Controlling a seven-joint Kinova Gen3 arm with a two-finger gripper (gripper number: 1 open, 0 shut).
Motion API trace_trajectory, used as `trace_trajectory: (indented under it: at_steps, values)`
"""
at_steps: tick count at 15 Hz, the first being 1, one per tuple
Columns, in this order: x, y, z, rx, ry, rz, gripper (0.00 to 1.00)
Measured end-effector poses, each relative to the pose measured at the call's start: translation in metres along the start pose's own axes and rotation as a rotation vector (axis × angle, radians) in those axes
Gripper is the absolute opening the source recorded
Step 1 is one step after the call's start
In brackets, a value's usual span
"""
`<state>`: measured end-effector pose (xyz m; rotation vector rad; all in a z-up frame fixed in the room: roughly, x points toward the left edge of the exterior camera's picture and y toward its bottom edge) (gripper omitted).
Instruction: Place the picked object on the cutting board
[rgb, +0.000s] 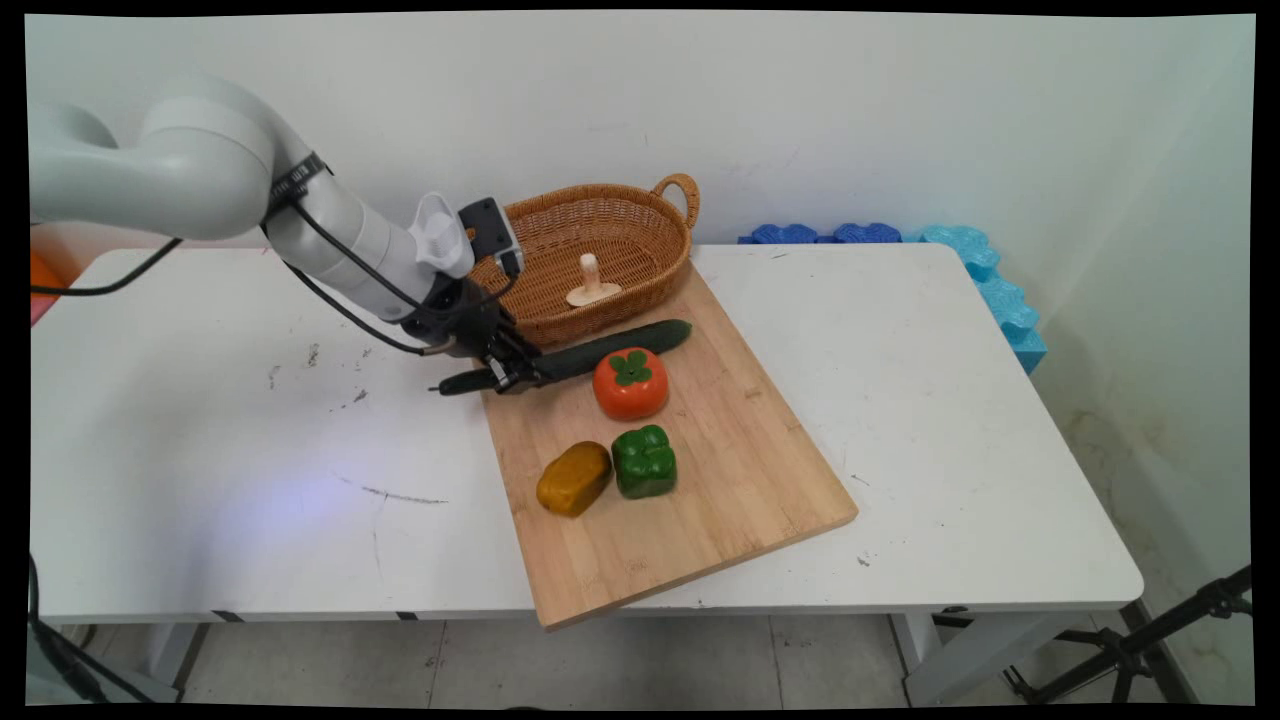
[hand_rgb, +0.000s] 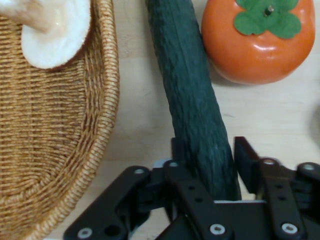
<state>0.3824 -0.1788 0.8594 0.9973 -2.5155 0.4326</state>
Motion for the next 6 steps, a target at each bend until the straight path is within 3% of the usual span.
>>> trace_trajectory:
  at_steps: [1,6]
  values:
    - [-0.0013,0.0007,0.0026,-0.002,-0.001,0.002,1.00]
    - [-0.0062,0.0041,0.0118,-0.014,-0.002,0.017,1.00]
